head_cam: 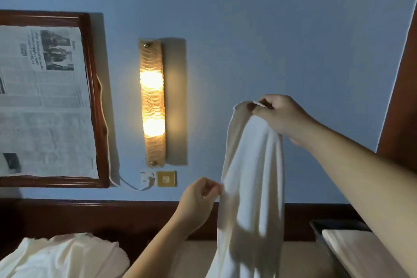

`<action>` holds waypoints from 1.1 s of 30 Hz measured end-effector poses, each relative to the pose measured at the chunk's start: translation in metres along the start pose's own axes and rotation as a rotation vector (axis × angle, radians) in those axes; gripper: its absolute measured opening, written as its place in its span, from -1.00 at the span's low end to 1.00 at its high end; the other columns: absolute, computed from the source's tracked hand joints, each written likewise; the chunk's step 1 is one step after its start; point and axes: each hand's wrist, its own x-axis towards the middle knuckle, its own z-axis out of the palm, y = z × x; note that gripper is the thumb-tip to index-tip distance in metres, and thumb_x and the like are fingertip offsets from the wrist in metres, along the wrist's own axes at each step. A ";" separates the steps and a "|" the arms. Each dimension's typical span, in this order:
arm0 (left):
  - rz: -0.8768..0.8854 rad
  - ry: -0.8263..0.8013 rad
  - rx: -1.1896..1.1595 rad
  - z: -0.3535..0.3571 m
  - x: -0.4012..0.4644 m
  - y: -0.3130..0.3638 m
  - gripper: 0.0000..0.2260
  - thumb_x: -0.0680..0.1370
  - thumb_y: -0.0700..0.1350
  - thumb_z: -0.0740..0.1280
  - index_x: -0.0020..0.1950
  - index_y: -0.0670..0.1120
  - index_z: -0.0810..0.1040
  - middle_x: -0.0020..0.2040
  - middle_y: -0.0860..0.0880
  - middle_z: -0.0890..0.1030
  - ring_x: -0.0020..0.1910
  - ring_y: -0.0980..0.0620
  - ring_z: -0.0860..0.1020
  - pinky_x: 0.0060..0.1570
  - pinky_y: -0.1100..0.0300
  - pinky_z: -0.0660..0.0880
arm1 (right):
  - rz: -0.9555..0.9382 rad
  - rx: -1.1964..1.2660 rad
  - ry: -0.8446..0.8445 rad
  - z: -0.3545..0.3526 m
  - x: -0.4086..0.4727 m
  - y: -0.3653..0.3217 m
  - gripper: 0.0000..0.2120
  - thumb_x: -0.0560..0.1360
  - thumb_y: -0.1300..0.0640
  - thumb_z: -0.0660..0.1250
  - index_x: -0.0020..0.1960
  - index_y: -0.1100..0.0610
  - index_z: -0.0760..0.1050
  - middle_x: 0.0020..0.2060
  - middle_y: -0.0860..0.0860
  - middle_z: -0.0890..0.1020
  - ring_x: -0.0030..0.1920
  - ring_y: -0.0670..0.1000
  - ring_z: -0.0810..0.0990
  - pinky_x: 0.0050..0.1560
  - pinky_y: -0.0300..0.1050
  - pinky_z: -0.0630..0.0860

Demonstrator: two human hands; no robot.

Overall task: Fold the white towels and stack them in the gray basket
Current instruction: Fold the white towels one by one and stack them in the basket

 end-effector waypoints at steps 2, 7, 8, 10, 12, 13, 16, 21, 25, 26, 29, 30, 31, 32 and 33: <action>-0.125 -0.068 -0.146 0.019 -0.013 -0.015 -0.87 0.68 0.00 0.34 0.06 -0.03 0.61 -0.07 0.03 0.70 -0.05 0.07 0.67 0.08 0.05 0.64 | 0.037 0.015 0.011 -0.001 -0.002 0.010 -0.67 0.59 -0.09 0.39 -0.09 0.19 0.55 -0.30 -0.04 0.51 -0.29 -0.06 0.46 -0.21 -0.11 0.35; -0.173 -0.174 -0.496 0.044 -0.026 0.005 -0.68 0.65 0.19 0.34 0.20 -0.03 0.59 0.01 -0.03 0.71 0.01 0.04 0.69 0.08 0.10 0.62 | 0.128 0.061 -0.060 0.003 -0.009 0.032 -0.70 0.64 0.00 0.31 -0.06 0.25 0.47 -0.24 0.04 0.50 -0.20 0.03 0.47 -0.11 -0.06 0.38; -0.135 -0.194 -0.478 0.046 -0.026 0.009 -0.65 0.62 0.24 0.38 0.22 0.01 0.59 0.03 -0.03 0.72 0.04 0.00 0.70 0.10 0.07 0.62 | 0.142 0.034 -0.065 0.003 -0.010 0.036 -0.73 0.65 0.03 0.29 -0.09 0.22 0.47 -0.24 0.04 0.48 -0.21 0.03 0.45 -0.13 -0.07 0.36; -0.073 -0.200 -0.410 0.052 -0.025 0.016 -0.66 0.57 0.23 0.45 0.17 0.02 0.60 -0.02 -0.07 0.72 0.01 -0.09 0.71 -0.02 0.00 0.67 | 0.162 -0.014 -0.057 0.001 -0.013 0.044 -0.75 0.64 0.07 0.27 -0.10 0.24 0.47 -0.24 0.05 0.47 -0.22 0.03 0.44 -0.16 -0.07 0.32; -0.033 -0.132 -0.307 0.060 -0.025 0.014 -0.77 0.58 0.15 0.47 0.08 0.03 0.60 -0.12 0.02 0.70 -0.09 -0.08 0.71 -0.18 0.03 0.64 | 0.165 -0.020 -0.048 -0.006 -0.017 0.052 -0.71 0.62 0.07 0.30 -0.07 0.32 0.48 -0.26 0.05 0.48 -0.22 0.03 0.44 -0.17 -0.06 0.32; -0.018 -0.086 -0.254 0.065 -0.027 0.010 -0.83 0.60 0.11 0.46 0.06 0.06 0.58 -0.13 0.07 0.70 -0.12 -0.02 0.70 -0.17 0.03 0.65 | 0.163 -0.021 -0.046 -0.010 -0.019 0.056 -0.70 0.61 0.06 0.34 -0.07 0.33 0.50 -0.27 0.05 0.49 -0.24 0.02 0.46 -0.18 -0.06 0.32; -0.009 0.011 -0.126 0.081 -0.038 -0.001 -0.87 0.60 0.00 0.43 0.07 0.14 0.51 -0.09 0.19 0.68 -0.16 0.15 0.66 -0.13 0.03 0.66 | 0.150 -0.071 -0.085 -0.024 -0.028 0.067 -0.72 0.58 0.02 0.44 -0.16 0.22 0.57 -0.33 0.00 0.55 -0.32 -0.04 0.50 -0.26 -0.13 0.37; 0.161 0.185 0.094 0.119 -0.055 -0.016 -0.87 0.57 -0.09 0.42 -0.09 0.08 0.50 -0.14 0.15 0.55 -0.13 0.12 0.55 -0.14 0.09 0.58 | 0.100 -0.196 -0.090 -0.030 -0.040 0.088 -0.67 0.60 -0.03 0.42 -0.23 0.13 0.47 -0.38 -0.02 0.41 -0.37 -0.03 0.34 -0.33 -0.12 0.24; 0.141 0.252 0.169 0.135 -0.065 -0.034 -0.90 0.60 -0.12 0.37 -0.06 0.06 0.52 -0.15 0.15 0.50 -0.16 0.10 0.51 -0.19 0.08 0.52 | 0.124 -0.134 -0.050 -0.038 -0.045 0.101 -0.74 0.67 -0.01 0.30 -0.04 0.18 0.48 -0.29 -0.01 0.44 -0.27 0.01 0.40 -0.25 -0.07 0.29; 0.060 0.228 0.163 0.137 -0.069 -0.039 -0.89 0.60 -0.11 0.36 -0.06 0.10 0.49 -0.18 0.14 0.52 -0.18 0.10 0.51 -0.20 0.07 0.51 | 0.151 -0.108 -0.044 -0.040 -0.045 0.106 -0.74 0.68 -0.01 0.28 -0.02 0.19 0.47 -0.26 0.00 0.45 -0.25 0.02 0.41 -0.21 -0.05 0.31; -0.147 0.091 0.098 0.145 -0.083 -0.058 -0.91 0.58 -0.07 0.32 -0.08 0.07 0.42 -0.34 0.13 0.51 -0.33 0.09 0.45 -0.34 0.14 0.38 | 0.242 0.041 -0.030 -0.045 -0.046 0.125 -0.79 0.67 0.00 0.26 -0.05 0.11 0.46 -0.18 0.03 0.49 -0.16 0.06 0.46 -0.13 -0.02 0.34; -0.192 0.051 0.057 0.148 -0.088 -0.065 -0.93 0.58 -0.06 0.31 -0.07 0.05 0.44 -0.36 0.12 0.50 -0.37 0.11 0.43 -0.36 0.16 0.36 | 0.271 0.077 -0.035 -0.047 -0.046 0.131 -0.83 0.66 0.01 0.26 -0.03 0.09 0.47 -0.14 0.03 0.52 -0.12 0.06 0.48 -0.11 -0.02 0.35; -0.236 0.014 0.025 0.151 -0.094 -0.073 -0.95 0.59 -0.07 0.31 -0.07 0.04 0.47 -0.36 0.10 0.51 -0.38 0.13 0.43 -0.35 0.16 0.38 | 0.299 0.089 -0.051 -0.048 -0.047 0.138 -0.88 0.65 0.03 0.26 0.03 0.08 0.48 -0.07 0.02 0.55 -0.07 0.06 0.51 -0.09 -0.02 0.39; -0.278 -0.016 0.017 0.153 -0.100 -0.082 -0.94 0.58 -0.10 0.30 -0.09 0.01 0.48 -0.36 0.10 0.54 -0.37 0.15 0.44 -0.33 0.17 0.40 | 0.326 0.084 -0.078 -0.048 -0.050 0.143 -0.90 0.65 0.06 0.27 0.11 0.06 0.49 0.01 0.01 0.57 0.00 0.04 0.55 -0.06 -0.03 0.44; -0.310 -0.036 0.030 0.155 -0.107 -0.091 -0.91 0.58 -0.11 0.29 -0.13 -0.01 0.47 -0.36 0.10 0.54 -0.37 0.16 0.44 -0.31 0.16 0.40 | 0.342 0.066 -0.111 -0.048 -0.052 0.149 -0.88 0.65 0.08 0.28 0.17 0.04 0.49 0.07 0.00 0.58 0.07 0.03 0.57 0.00 -0.02 0.51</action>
